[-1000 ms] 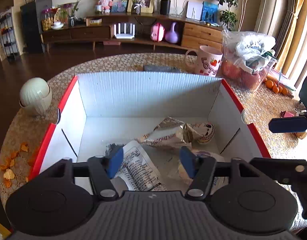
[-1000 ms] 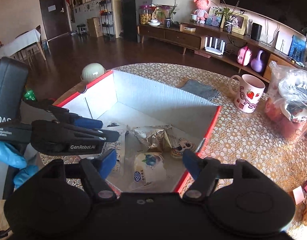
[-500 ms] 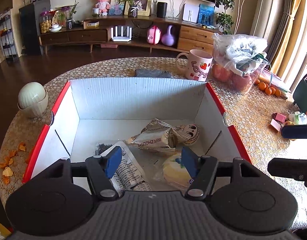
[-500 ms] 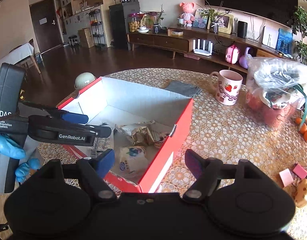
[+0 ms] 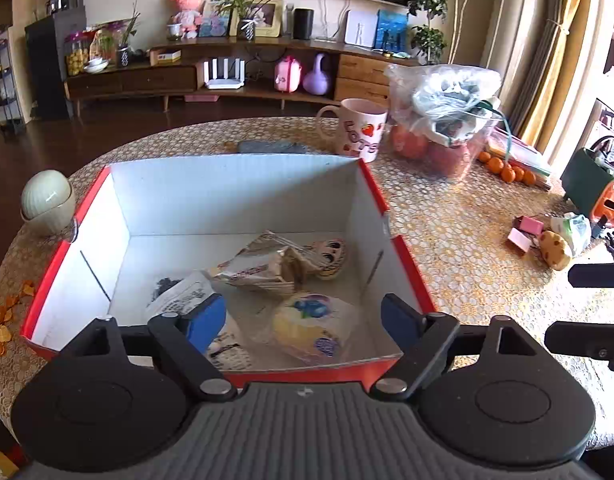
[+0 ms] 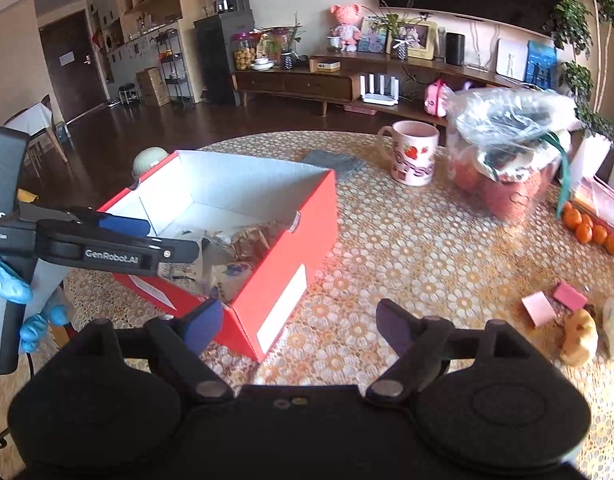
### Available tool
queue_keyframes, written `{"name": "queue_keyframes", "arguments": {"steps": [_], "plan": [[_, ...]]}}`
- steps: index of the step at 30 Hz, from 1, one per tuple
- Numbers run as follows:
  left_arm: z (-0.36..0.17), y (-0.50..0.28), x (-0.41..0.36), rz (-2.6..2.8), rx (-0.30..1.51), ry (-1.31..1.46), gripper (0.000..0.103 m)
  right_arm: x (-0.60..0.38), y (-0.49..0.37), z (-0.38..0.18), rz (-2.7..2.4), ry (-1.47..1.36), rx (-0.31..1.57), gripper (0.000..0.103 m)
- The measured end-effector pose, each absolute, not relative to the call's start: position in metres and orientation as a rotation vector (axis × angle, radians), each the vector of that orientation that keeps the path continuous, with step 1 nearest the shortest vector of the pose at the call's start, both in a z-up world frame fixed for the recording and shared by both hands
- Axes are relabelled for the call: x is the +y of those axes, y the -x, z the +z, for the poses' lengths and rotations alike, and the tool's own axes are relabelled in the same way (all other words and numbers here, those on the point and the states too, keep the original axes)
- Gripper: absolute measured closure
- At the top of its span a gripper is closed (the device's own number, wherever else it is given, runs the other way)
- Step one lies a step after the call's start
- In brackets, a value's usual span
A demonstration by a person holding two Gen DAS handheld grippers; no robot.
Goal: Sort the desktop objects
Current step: 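Withdraw both open tools from the shoebox toward the remaining items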
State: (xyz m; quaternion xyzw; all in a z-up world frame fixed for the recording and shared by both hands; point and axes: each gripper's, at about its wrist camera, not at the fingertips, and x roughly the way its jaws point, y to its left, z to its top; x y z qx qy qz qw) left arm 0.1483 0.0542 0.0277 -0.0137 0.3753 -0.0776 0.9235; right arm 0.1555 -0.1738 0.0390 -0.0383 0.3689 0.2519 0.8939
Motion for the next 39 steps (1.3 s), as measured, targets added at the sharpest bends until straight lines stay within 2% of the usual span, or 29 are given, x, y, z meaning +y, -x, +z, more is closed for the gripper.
{"name": "queue_keyframes", "arguments": {"steps": [4, 5, 6, 7, 24, 39], "plan": [[0.031, -0.139, 0.034, -0.194, 0.757, 0.004, 0.014, -0.198, -0.149, 0.031, 0.494, 0.054, 0.778, 0.016], [0.032, -0.137, 0.029, -0.204, 0.754, 0.001, 0.012, -0.205, -0.147, 0.029, 0.483, 0.047, 0.782, 0.016], [0.033, -0.135, 0.024, -0.214, 0.751, -0.003, 0.003, -0.211, -0.145, 0.027, 0.472, 0.043, 0.785, 0.016], [0.034, -0.133, 0.017, -0.224, 0.743, -0.006, 0.000, -0.217, -0.143, 0.026, 0.462, 0.040, 0.787, 0.015], [0.017, -0.113, -0.083, -0.412, 0.774, -0.019, 0.000, -0.328, -0.122, -0.006, 0.282, -0.017, 0.824, 0.010], [-0.005, -0.144, -0.172, -0.510, 0.776, -0.077, 0.000, -0.403, -0.141, -0.021, 0.131, -0.024, 0.841, 0.010]]}}
